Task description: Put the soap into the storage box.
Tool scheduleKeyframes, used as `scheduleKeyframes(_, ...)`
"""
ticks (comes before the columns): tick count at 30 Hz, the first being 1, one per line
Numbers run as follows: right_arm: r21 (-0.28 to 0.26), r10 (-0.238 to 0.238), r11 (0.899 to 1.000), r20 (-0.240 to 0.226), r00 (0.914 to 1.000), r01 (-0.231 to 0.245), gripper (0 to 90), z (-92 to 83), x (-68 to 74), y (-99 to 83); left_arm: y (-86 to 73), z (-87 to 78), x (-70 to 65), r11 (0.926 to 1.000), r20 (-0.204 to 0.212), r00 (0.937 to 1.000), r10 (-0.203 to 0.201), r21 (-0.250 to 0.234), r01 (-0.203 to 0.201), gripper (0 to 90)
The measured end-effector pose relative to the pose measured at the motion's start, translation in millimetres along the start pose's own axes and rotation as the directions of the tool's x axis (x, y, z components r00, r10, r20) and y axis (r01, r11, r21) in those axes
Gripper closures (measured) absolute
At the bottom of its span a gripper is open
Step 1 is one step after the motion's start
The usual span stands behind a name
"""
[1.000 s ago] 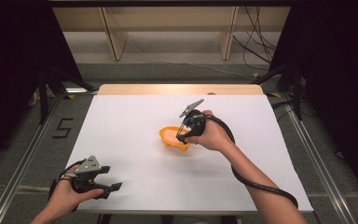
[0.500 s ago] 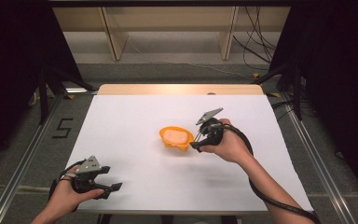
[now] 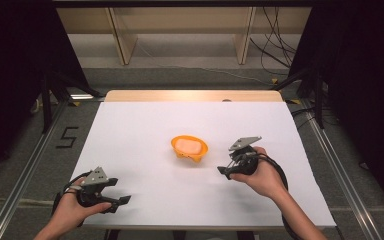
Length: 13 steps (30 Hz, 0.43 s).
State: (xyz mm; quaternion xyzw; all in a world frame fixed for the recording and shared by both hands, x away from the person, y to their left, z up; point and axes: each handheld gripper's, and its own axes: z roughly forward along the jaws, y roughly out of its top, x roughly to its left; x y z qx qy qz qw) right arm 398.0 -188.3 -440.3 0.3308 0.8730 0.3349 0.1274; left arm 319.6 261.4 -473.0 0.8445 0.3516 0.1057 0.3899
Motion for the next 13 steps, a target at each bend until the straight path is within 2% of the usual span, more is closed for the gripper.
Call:
scheduleKeyframes(1, 0.015, 0.028, 0.999, -0.012, 0.9995, -0.028, 34.4, -1.7, 1.4, -4.4, -0.1, 0.1, 0.0, 1.0000, 0.000, 1.0000, 0.001, 0.001, -0.001, 18.2)
scheduleKeyframes(2, -0.007, 0.041, 0.999, -0.005, 0.9992, -0.041, 35.6, -1.5, 2.1, -10.0, -0.2, 0.3, -0.2, 1.0000, 0.000, 1.0000, -0.001, 0.000, 0.001, 18.2)
scheduleKeyframes(3, -0.016, 0.055, 0.998, -0.009, 0.9984, -0.056, 37.3, -1.1, 3.1, -13.0, -0.5, 0.9, -1.2, 0.9998, -0.002, 0.9998, -0.021, 0.000, 0.021, 18.2)
scheduleKeyframes(4, -0.044, 0.065, 0.997, 0.005, 0.9979, -0.064, 38.6, 0.1, 4.1, -16.8, 0.0, 0.8, -1.2, 0.9999, -0.003, 0.9999, -0.013, -0.005, 0.013, 18.2)
scheduleKeyframes(5, -0.028, 0.111, 0.993, -0.021, 0.9935, -0.112, 40.4, -1.4, 6.3, -19.7, 0.4, -0.1, -0.1, 1.0000, -0.001, 1.0000, 0.004, 0.001, -0.004, 18.2)
scheduleKeyframes(6, -0.034, 0.122, 0.992, -0.030, 0.9920, -0.123, 41.4, -0.4, 7.1, -21.6, 0.7, -0.2, -0.2, 1.0000, 0.001, 1.0000, 0.001, -0.002, -0.001, 18.2)
scheduleKeyframes(7, -0.007, 0.138, 0.990, -0.059, 0.9886, -0.139, 44.3, -1.7, 8.3, -22.7, 0.6, 0.4, -0.9, 0.9999, 0.003, 1.0000, -0.008, -0.012, 0.008, 18.2)
scheduleKeyframes(8, -0.024, 0.139, 0.990, -0.046, 0.9892, -0.140, 45.9, -0.5, 8.2, -23.7, 0.7, -0.2, 0.1, 1.0000, 0.001, 1.0000, 0.003, -0.002, -0.003, 18.2)
scheduleKeyframes(10, 0.001, 0.157, 0.987, -0.055, 0.9860, -0.158, 48.8, -1.6, 9.3, -23.6, 0.8, -0.1, 0.1, 1.0000, 0.002, 1.0000, 0.003, -0.002, -0.003, 18.2)
scheduleKeyframes(12, -0.007, 0.179, 0.984, -0.064, 0.9817, -0.180, 53.1, 0.7, 10.5, -23.5, 0.8, 0.2, -0.9, 0.9999, -0.004, 0.9999, -0.015, -0.005, 0.015, 18.2)
scheduleKeyframes(13, 0.005, 0.171, 0.985, -0.071, 0.9828, -0.171, 55.7, 0.7, 9.3, -23.0, 0.9, -0.6, -1.0, 0.9999, 0.006, 0.9999, -0.011, -0.004, 0.011, 18.2)
